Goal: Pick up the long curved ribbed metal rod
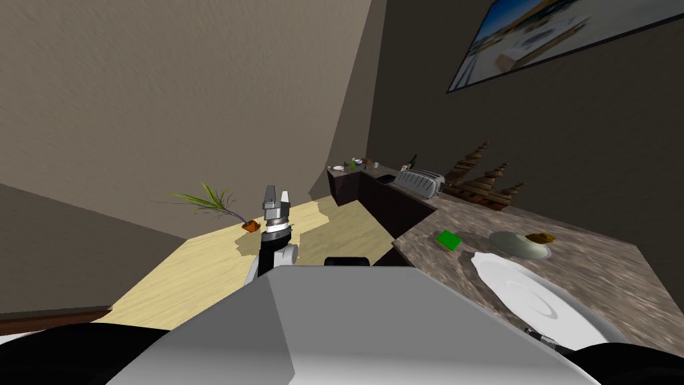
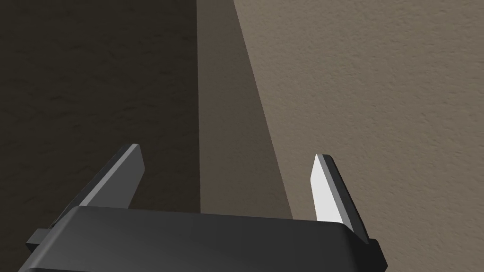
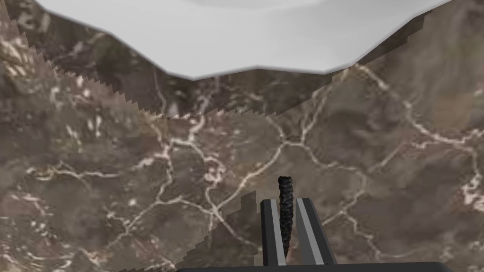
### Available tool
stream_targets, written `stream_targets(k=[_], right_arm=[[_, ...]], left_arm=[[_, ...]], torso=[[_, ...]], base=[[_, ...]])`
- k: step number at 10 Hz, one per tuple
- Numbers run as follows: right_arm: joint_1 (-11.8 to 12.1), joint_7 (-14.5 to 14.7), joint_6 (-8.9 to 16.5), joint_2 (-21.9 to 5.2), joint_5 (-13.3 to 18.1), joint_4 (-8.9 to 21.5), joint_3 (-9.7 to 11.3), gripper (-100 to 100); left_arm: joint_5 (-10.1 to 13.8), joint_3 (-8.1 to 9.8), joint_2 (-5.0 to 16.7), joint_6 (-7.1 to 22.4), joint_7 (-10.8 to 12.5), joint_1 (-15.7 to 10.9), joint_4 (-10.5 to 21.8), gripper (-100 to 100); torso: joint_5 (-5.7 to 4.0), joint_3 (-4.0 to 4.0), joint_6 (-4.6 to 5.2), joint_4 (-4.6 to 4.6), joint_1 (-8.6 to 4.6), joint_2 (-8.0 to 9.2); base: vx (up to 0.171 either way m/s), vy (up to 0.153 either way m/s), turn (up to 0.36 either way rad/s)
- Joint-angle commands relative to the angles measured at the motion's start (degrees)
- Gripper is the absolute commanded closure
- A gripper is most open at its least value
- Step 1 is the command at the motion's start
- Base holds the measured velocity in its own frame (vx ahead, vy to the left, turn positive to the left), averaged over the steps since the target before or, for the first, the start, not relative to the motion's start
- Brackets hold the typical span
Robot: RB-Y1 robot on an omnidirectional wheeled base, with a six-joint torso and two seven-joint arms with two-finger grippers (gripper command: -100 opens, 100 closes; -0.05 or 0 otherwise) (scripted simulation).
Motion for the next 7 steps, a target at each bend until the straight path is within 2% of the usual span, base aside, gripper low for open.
stream_targets(k=[1, 3, 4, 5, 6, 7], right_arm=[[-0.57, 2.86, 1.01, 0.18, -1.31, 1.96, -1.99, 100], [-0.57, 5.17, 1.01, 0.18, -1.31, 1.96, -1.99, 100], [-1.11, 7.39, 1.78, 0.34, -2.45, 3.94, -3.71, 100], [-1.11, 8.92, 1.78, 0.34, -2.45, 3.94, -3.71, 100], [-1.09, 7.75, 1.64, 0.22, -2.33, 3.85, -3.51, 100], [-1.09, 8.12, 1.70, 0.26, -2.35, 3.93, -3.54, 0]], left_arm=[[0.00, 0.00, 0.00, 0.00, 0.00, 0.00, 0.00, 0], [0.00, 0.00, 0.00, 0.00, 0.00, 0.00, 0.00, 0], [0.00, 0.00, 0.00, 0.00, 0.00, -0.01, 0.00, 0], [0.00, 0.00, 0.00, 0.00, 0.00, 0.01, 0.00, 0], [0.00, 0.00, 0.00, 0.00, 0.00, 0.00, 0.00, 0], [0.00, 0.00, 0.00, 0.00, 0.00, -0.01, 0.00, 0]], torso=[[0.00, 0.00, 0.00, 0.00, 0.00, 0.00], [0.02, -0.04, -0.03, -0.02, 0.05, -0.07], [0.00, 0.00, -0.07, 0.01, 0.00, 0.01], [0.01, -0.02, 0.02, -0.01, 0.04, -0.04], [0.01, -0.02, -0.04, -0.01, 0.08, -0.04], [0.01, 0.03, -0.07, 0.01, -0.01, 0.07]], base=[[0.091, 0.047, -0.151], [0.060, 0.032, -0.048], [0.077, 0.045, -0.142], [0.074, 0.051, -0.113], [0.024, 0.022, -0.017], [0.005, 0.005, 0.002]])
